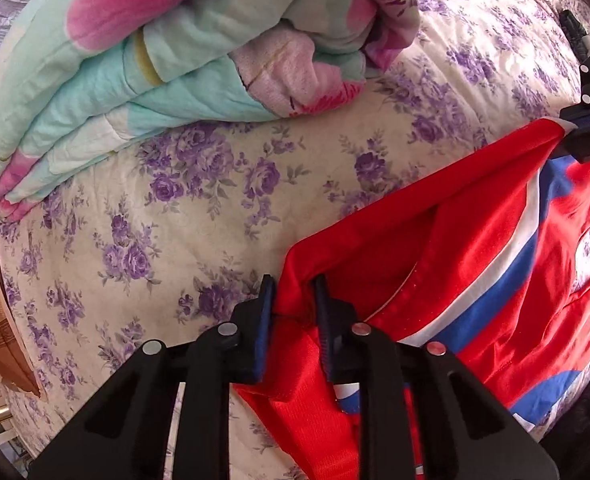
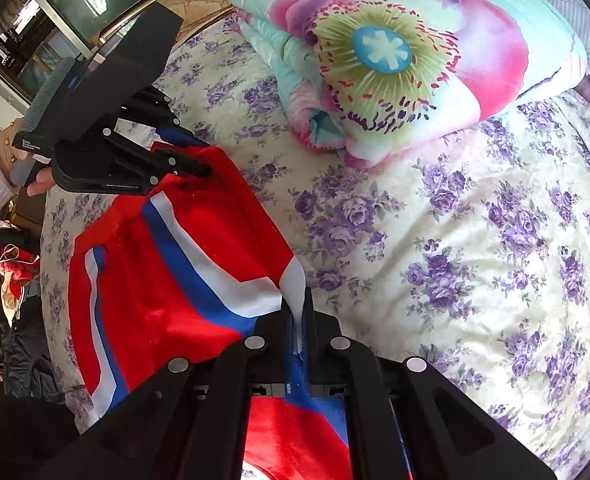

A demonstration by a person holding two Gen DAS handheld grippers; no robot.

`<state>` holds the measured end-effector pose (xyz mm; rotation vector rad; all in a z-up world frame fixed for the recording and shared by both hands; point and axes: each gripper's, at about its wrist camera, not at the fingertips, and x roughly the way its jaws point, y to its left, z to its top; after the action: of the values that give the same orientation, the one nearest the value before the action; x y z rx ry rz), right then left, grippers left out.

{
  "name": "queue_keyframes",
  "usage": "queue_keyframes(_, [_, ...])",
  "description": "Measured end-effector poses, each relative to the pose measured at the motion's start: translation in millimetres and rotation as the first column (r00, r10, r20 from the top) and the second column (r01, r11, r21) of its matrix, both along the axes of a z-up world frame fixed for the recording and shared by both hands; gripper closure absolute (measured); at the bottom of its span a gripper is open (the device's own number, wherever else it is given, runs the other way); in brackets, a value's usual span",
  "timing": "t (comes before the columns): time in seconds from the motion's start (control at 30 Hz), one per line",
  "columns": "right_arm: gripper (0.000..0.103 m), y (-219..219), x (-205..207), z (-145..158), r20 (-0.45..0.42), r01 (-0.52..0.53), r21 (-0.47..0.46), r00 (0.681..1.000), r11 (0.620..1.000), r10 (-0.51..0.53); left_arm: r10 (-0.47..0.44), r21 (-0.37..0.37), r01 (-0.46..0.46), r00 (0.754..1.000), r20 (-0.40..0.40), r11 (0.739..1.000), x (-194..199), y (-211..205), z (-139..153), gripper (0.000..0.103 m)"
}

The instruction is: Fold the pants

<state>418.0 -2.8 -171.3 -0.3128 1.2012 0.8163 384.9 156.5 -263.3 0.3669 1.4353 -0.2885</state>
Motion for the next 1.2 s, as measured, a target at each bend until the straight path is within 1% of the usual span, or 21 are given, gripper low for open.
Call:
queue_keyframes(0.17, [0.099, -2.2, -23.0, 22.1, 0.024, 0.005, 0.023, 1.0, 1.0, -0.005, 0.017, -0.033, -0.014, 0.996, 0.089, 0.999, -18.9, -2.8, 40.6, 0.085])
queue_keyframes(0.3, [0.099, 0.3, -72.4, 43.0, 0.069, -0.037, 0.03, 0.997, 0.999, 0.035, 0.013, -0.068, -0.002, 0.987, 0.163, 0.998, -54.4, -5.1, 74.0, 0.085])
queue_keyframes(0.37, [0.099, 5.8, -109.0, 50.0, 0.085, -0.058, 0.038, 0.995, 0.998, 0.055, 0.016, -0.086, 0.001, 0.981, 0.191, 0.996, -88.5, -2.8, 82.6, 0.085])
queue_keyframes(0.4, [0.099, 6.9, -124.0, 50.0, 0.089, -0.063, 0.046, 0.994, 0.997, 0.059, 0.018, -0.093, 0.001, 0.979, 0.203, 0.996, -110.9, 1.5, 86.2, 0.085])
queue_keyframes(0.47, [0.099, 11.7, -157.8, 48.1, 0.085, -0.064, 0.064, 0.995, 0.996, 0.058, 0.03, -0.114, -0.005, 0.977, 0.213, 0.993, -141.4, 3.3, 92.3, 0.085])
queue_keyframes(0.57, [0.099, 24.5, -205.3, 36.6, 0.082, -0.049, 0.075, 0.996, 0.996, 0.043, 0.051, -0.133, -0.024, 0.977, 0.206, 0.991, -180.2, 7.9, 89.3, 0.085])
queue_keyframes(0.63, [0.099, 34.9, -231.6, 23.3, 0.09, -0.025, 0.055, 0.996, 0.998, 0.02, 0.064, -0.136, -0.039, 0.981, 0.184, 0.99, -203.2, 10.7, 79.5, 0.085])
queue_keyframes(0.7, [0.099, 44.9, -252.0, 5.3, 0.081, 0.014, 0.036, 0.997, 0.999, -0.017, 0.077, -0.136, -0.057, 0.985, 0.151, 0.989, -222.7, 13.5, 65.5, 0.086])
queue_keyframes(0.77, [0.099, 54.1, -266.5, -16.1, 0.056, 0.041, 0.015, 0.998, 0.999, -0.042, 0.079, -0.126, -0.063, 0.989, 0.126, 0.99, -238.4, 12.4, 49.4, 0.086])
queue_keyframes(0.83, [0.099, 60.8, -276.8, -34.5, 0.05, 0.044, -0.017, 0.998, 0.999, -0.043, 0.077, -0.112, -0.065, 0.992, 0.103, 0.992, -249.5, 10.0, 34.2, 0.086])
queue_keyframes(0.97, [0.098, 69.0, -284.4, -70.5, -0.015, 0.064, -0.049, 0.998, 0.997, -0.065, 0.085, -0.094, -0.08, 0.995, 0.057, 0.992, -254.4, 7.9, 3.4, 0.083])
queue_keyframes(1.0, [0.098, 70.7, -284.9, -78.8, -0.023, 0.071, -0.06, 0.997, 0.996, -0.072, 0.086, -0.093, -0.08, 0.995, 0.057, 0.992, -255.5, 6.7, 0.1, 0.082])
queue_keyframes(1.07, [0.098, 71.9, -284.0, -89.7, -0.036, 0.089, -0.071, 0.995, 0.993, -0.092, 0.09, -0.125, -0.084, 0.995, 0.045, 0.989, -259.8, 5.1, 3.9, 0.068])
queue_keyframes(1.1, [0.098, 70.6, -282.8, -90.9, -0.045, 0.099, -0.068, 0.994, 0.993, -0.102, 0.089, -0.151, -0.083, 0.996, 0.031, 0.985, -263.9, 4.7, 8.7, 0.05])
queue_keyframes(1.13, [0.097, 69.7, -281.0, -91.0, -0.059, 0.112, -0.061, 0.992, 0.992, -0.115, 0.087, -0.16, -0.08, 0.996, 0.035, 0.984, -270.5, 4.4, 14.9, 0.033])
queue_keyframes(1.17, [0.097, 68.5, -280.0, -90.7, -0.07, 0.119, -0.055, 0.99, 0.991, -0.123, 0.078, -0.164, -0.067, 0.995, 0.056, 0.984, -279.7, 4.3, 23.3, 0.031])
queue_keyframes(1.2, [0.097, 67.7, -279.9, -90.4, -0.075, 0.123, -0.051, 0.989, 0.991, -0.126, 0.072, -0.17, -0.059, 0.995, 0.075, 0.984, -289.2, 5.0, 31.8, 0.031])
